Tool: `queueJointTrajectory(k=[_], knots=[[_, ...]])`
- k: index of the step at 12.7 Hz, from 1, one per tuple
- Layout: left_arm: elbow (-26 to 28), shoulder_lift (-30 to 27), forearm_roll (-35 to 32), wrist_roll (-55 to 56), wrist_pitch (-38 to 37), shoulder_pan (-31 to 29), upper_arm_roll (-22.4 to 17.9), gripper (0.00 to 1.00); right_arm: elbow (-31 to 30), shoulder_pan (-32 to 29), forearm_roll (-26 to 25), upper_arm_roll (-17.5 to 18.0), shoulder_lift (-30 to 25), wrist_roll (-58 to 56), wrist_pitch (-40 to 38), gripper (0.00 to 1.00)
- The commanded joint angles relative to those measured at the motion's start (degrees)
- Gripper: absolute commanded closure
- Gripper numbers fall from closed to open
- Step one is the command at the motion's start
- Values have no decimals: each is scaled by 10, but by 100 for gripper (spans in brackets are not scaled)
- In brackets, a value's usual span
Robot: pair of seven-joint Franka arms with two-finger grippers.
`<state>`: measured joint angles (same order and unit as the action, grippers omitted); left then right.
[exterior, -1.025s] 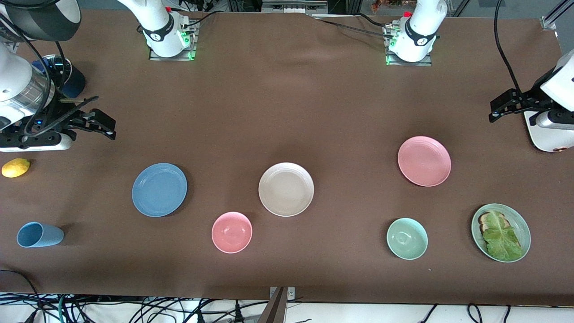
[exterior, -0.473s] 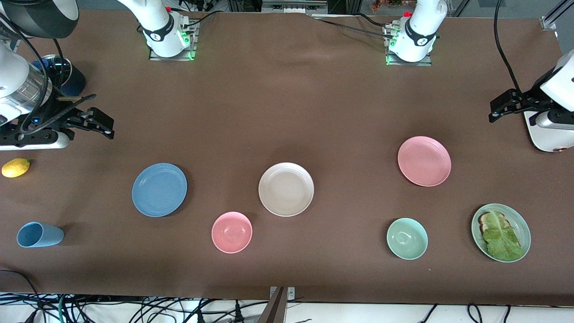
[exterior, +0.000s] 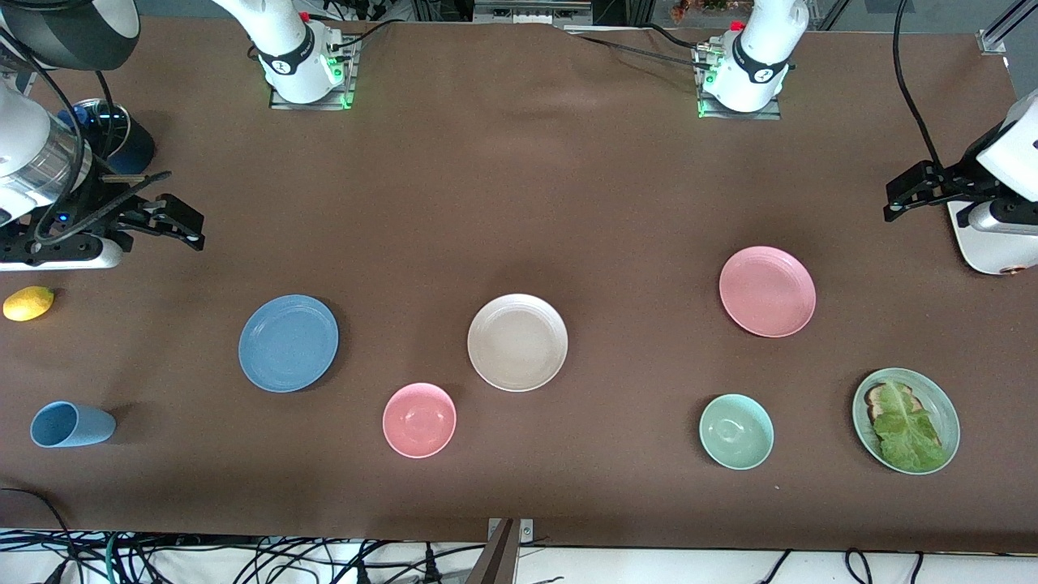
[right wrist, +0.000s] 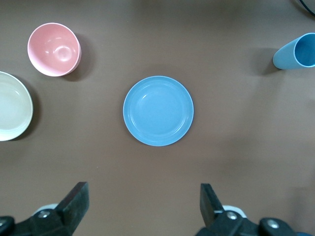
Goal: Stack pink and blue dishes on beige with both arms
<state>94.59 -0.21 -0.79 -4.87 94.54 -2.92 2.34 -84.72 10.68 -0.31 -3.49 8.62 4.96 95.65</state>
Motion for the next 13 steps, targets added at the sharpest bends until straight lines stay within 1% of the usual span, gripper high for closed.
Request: queueJointTrajectory(k=[1,11,13], knots=[[-11,6,6,-10,-1,0,1,0,-12,0,0,2,-14,10,3,0],[-9,8,5,-9,-2,1,10,0,-18,-1,0,-2,-9,10,1,0],[-9,8,5,-9,-2,1,10,0,-17,-3,0,-3,-10,10,-18,0]])
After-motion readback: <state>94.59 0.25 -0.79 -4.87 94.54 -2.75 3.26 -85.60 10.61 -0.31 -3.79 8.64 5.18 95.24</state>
